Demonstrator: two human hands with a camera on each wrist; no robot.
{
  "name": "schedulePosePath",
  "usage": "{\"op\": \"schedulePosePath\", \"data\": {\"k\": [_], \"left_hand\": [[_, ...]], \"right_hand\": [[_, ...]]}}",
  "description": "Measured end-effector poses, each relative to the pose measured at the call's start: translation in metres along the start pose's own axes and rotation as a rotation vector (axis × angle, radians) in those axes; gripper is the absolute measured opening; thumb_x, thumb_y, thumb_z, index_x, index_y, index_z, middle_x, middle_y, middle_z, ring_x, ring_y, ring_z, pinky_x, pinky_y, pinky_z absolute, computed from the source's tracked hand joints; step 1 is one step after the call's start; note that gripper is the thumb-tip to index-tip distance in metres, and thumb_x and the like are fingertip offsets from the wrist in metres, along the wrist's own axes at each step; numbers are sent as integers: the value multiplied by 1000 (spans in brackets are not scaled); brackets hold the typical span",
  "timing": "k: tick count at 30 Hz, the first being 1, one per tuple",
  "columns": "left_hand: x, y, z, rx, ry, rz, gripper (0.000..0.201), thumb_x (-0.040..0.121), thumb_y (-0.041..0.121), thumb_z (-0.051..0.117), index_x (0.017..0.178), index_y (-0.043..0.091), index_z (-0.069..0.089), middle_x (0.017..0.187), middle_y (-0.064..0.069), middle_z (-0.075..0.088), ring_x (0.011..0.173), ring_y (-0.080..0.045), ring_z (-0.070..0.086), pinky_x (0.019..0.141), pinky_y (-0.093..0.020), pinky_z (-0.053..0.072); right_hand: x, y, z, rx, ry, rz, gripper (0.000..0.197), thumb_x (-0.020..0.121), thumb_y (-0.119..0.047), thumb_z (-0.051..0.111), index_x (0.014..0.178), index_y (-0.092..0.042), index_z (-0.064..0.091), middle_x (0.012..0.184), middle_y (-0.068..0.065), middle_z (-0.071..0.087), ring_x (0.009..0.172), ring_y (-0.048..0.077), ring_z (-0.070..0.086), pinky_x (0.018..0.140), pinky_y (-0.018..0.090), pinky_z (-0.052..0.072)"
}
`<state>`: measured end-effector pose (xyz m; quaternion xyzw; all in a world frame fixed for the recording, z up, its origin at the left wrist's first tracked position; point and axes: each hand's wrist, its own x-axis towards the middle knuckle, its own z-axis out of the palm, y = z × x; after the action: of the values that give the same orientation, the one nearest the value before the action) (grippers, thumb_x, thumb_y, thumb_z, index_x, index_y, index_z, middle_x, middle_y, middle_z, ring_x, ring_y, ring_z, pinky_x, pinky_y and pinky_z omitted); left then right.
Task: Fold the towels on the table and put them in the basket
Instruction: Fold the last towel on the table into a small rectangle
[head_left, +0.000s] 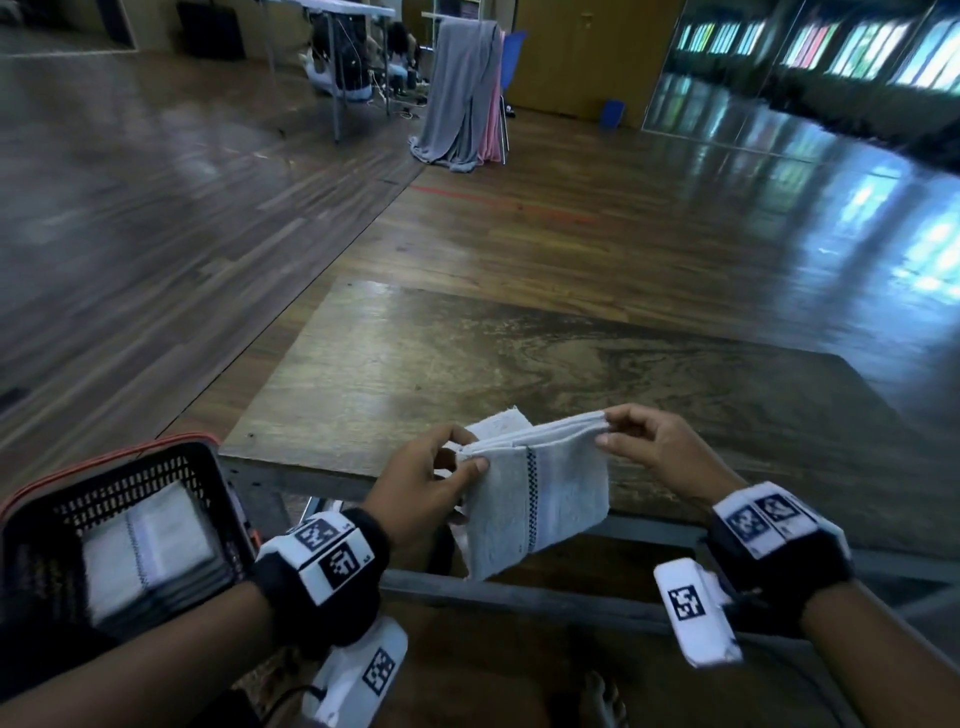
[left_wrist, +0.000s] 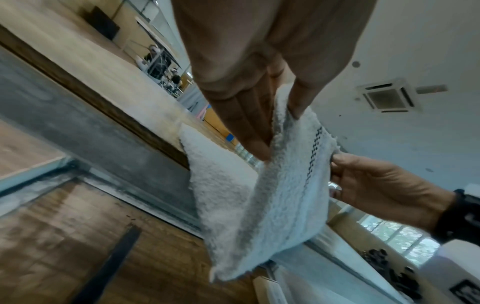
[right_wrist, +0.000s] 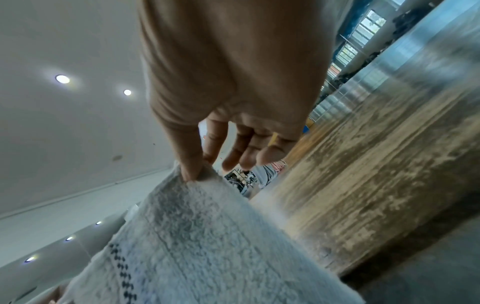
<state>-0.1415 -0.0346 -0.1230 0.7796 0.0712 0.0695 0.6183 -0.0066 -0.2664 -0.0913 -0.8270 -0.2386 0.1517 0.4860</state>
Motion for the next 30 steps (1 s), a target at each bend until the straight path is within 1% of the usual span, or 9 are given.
{"op": "schedulePosePath", "data": {"k": [4, 8, 11, 16, 20, 23, 25, 27, 30], "left_hand": [[23, -21, -8, 206, 126, -22, 12, 87, 22, 60, 78, 21, 51, 72, -4, 62, 63, -20, 59, 57, -39, 55], [46, -38, -14, 394, 201, -60, 14, 83, 24, 58, 74, 14, 53, 70, -5, 62, 69, -24, 59, 60, -31, 46], [61, -47, -19, 506, 178, -115, 16, 84, 24, 54, 78, 10, 53, 84, -14, 64, 80, -30, 59, 69, -35, 47], [72, -59, -25, 730, 76, -116, 18, 89, 28, 50, 93, 10, 50, 105, -14, 53, 95, -32, 53, 80, -37, 46], [84, -56, -27, 816, 16, -99, 17, 89, 22, 50, 96, 7, 56, 105, -17, 60, 98, -34, 55, 83, -40, 48], [94, -52, -30, 833, 18, -97, 13, 88, 17, 50, 93, 10, 60, 106, -15, 62, 100, -34, 57, 84, -38, 49], [99, -48, -30, 834, 23, -60, 13, 87, 15, 51, 93, 11, 62, 106, -14, 63, 99, -32, 57, 82, -36, 49], [104, -47, -29, 820, 21, -6, 13, 87, 16, 54, 93, 10, 64, 103, -13, 66, 97, -30, 58, 81, -32, 46], [108, -48, -31, 738, 34, 20, 13, 86, 19, 59, 92, 9, 66, 97, -10, 69, 90, -24, 61, 75, -27, 44]], "right_hand": [[40, 3, 24, -49, -54, 90, 26, 90, -10, 57, 115, -1, 59, 108, 8, 64, 95, 13, 60, 75, 15, 49], [73, 12, 50, -73, 13, 173, 21, 91, -23, 57, 106, -9, 65, 104, 8, 68, 87, 14, 62, 76, 27, 48], [93, 18, 62, -247, 45, 198, 25, 91, -32, 56, 105, -15, 67, 98, 0, 65, 86, 12, 58, 74, 24, 41], [103, 24, 81, -450, 35, 198, 28, 91, -33, 54, 109, -13, 63, 106, 4, 66, 89, 16, 56, 73, 24, 38], [97, 25, 75, -454, 30, 152, 26, 89, -29, 58, 112, -18, 59, 80, -9, 57, 75, 10, 54, 60, 19, 36], [86, 30, 66, -476, -28, 121, 12, 87, -27, 60, 97, -21, 61, 70, -6, 60, 58, 9, 58, 50, 16, 37], [78, 33, 61, -492, -46, 89, 5, 87, -27, 60, 84, -23, 58, 69, -3, 65, 55, 14, 63, 54, 21, 45], [71, 38, 58, -598, -24, 22, 8, 86, -28, 60, 81, -24, 55, 77, -6, 63, 70, 14, 62, 66, 33, 51], [68, 41, 54, -671, 23, -142, 5, 85, -22, 60, 84, -19, 57, 96, -2, 61, 87, 16, 59, 75, 40, 51]]}}
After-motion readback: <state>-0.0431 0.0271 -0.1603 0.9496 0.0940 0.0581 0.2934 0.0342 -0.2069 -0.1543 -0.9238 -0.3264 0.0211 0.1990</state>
